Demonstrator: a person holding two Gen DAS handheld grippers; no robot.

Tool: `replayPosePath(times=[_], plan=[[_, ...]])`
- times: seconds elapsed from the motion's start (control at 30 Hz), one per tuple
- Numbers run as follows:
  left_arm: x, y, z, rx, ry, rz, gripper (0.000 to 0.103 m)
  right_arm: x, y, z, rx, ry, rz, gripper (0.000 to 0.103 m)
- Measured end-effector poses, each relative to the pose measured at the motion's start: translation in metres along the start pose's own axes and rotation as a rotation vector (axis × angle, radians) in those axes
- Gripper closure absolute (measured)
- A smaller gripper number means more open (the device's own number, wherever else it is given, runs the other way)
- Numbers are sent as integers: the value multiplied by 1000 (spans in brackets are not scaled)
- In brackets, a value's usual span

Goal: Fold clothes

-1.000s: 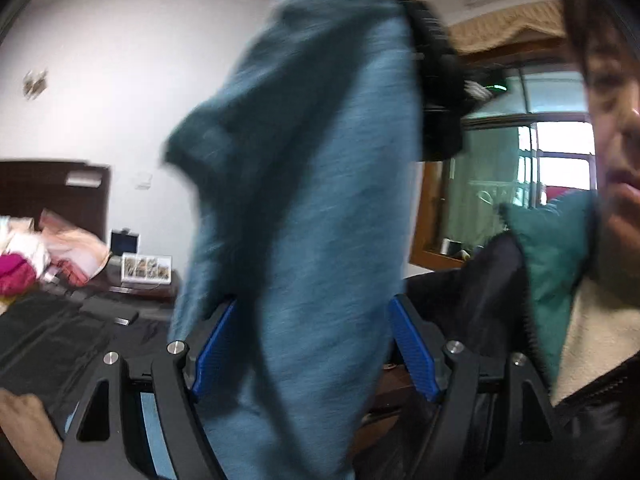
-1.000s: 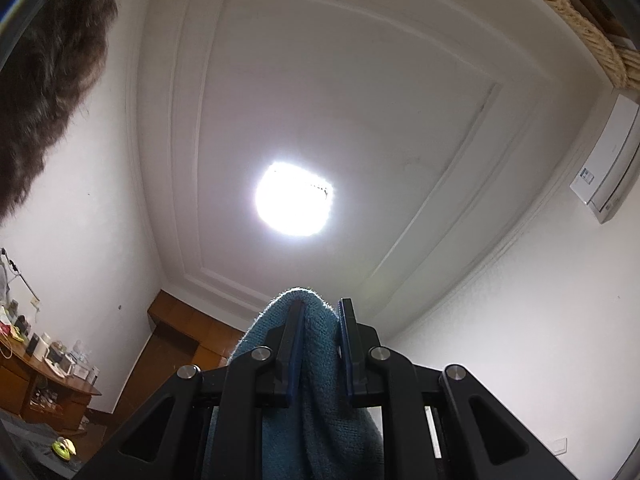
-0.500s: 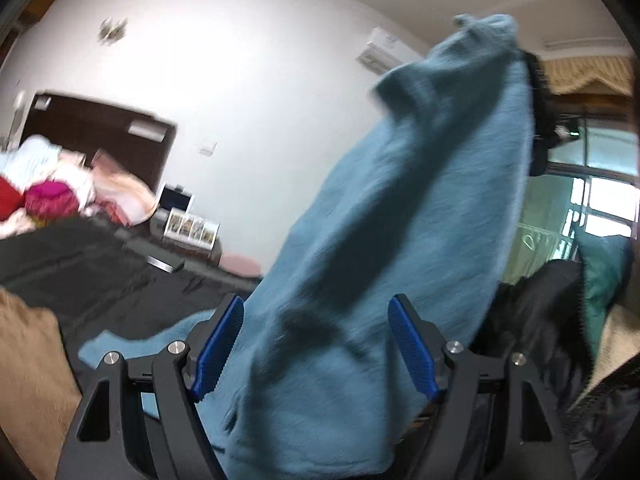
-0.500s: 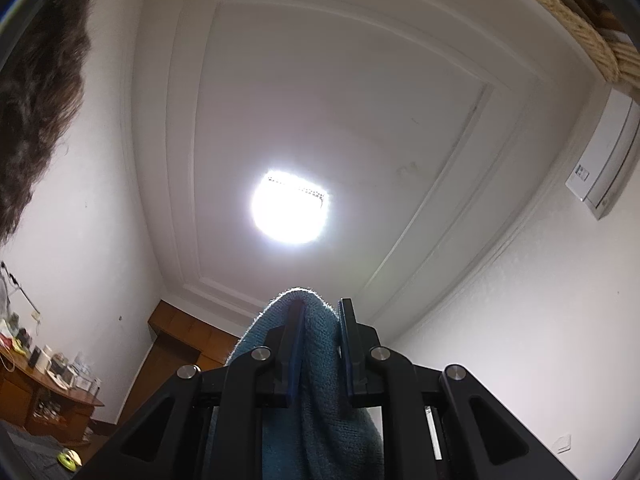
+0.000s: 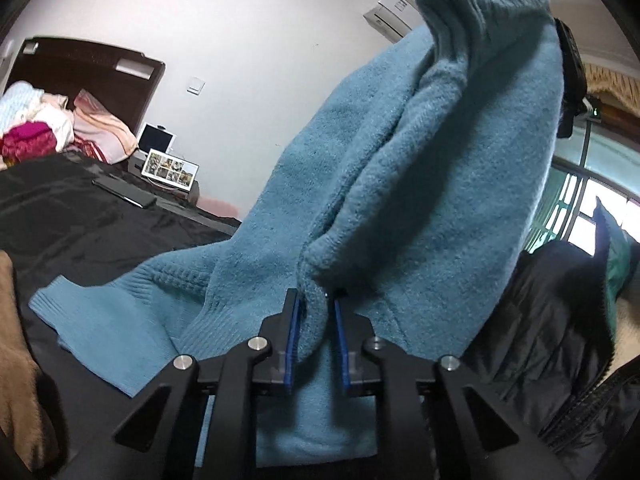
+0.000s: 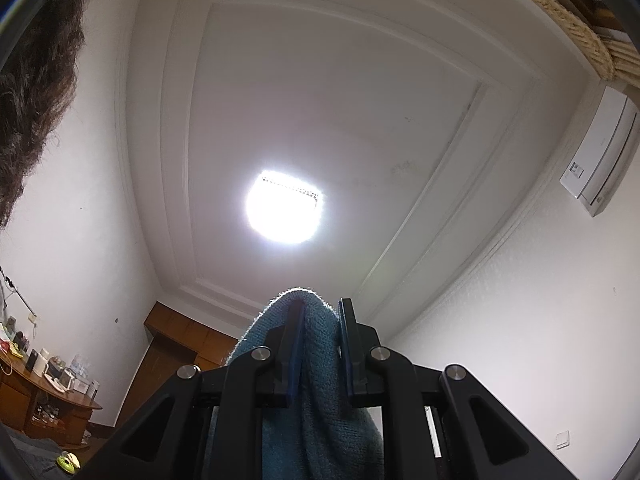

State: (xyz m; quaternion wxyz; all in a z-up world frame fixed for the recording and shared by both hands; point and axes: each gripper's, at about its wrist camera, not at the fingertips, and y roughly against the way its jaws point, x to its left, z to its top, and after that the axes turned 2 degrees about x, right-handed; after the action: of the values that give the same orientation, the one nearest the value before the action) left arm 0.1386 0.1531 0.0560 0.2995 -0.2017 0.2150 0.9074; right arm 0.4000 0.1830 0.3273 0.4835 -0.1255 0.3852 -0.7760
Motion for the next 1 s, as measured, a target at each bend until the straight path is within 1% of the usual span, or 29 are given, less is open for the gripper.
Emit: replayPosePath(times=[0.13,0.23,0.27,0.3,0.37,0.47,0.57,0.67,0.83,0.9,1.0], plan=[[-3,-6,4,-15,-7,-19,85,5,-3,-2,2,12,-1,87],[-8,-8,7,-34,-12,3,85,6,1,-5,6,13,-10,87],[-9,-8,8,-37,-1,39,86,7,2,-6,9,15,-15,87],[-9,-9,8,-40,16,87,91,7,4,-8,14,17,-22,87],[-7,-10,9,-53,57,163,93,7,3,-12,29,35,-46,87],[-5,2,13,-120,93,349,94,5,-3,-19,51,87,-99,87],[-8,32,25,-223,119,507,94,-3,-9,-26,75,135,-172,87],[-19,59,38,-331,106,649,94,-18,-12,-34,97,149,-248,87],[-40,72,48,-461,62,831,94,-39,-15,-51,148,137,-336,87],[-49,77,52,-513,44,904,94,-44,-11,-59,169,140,-359,87],[-61,85,57,-591,16,1013,94,-51,-6,-76,223,121,-371,87]])
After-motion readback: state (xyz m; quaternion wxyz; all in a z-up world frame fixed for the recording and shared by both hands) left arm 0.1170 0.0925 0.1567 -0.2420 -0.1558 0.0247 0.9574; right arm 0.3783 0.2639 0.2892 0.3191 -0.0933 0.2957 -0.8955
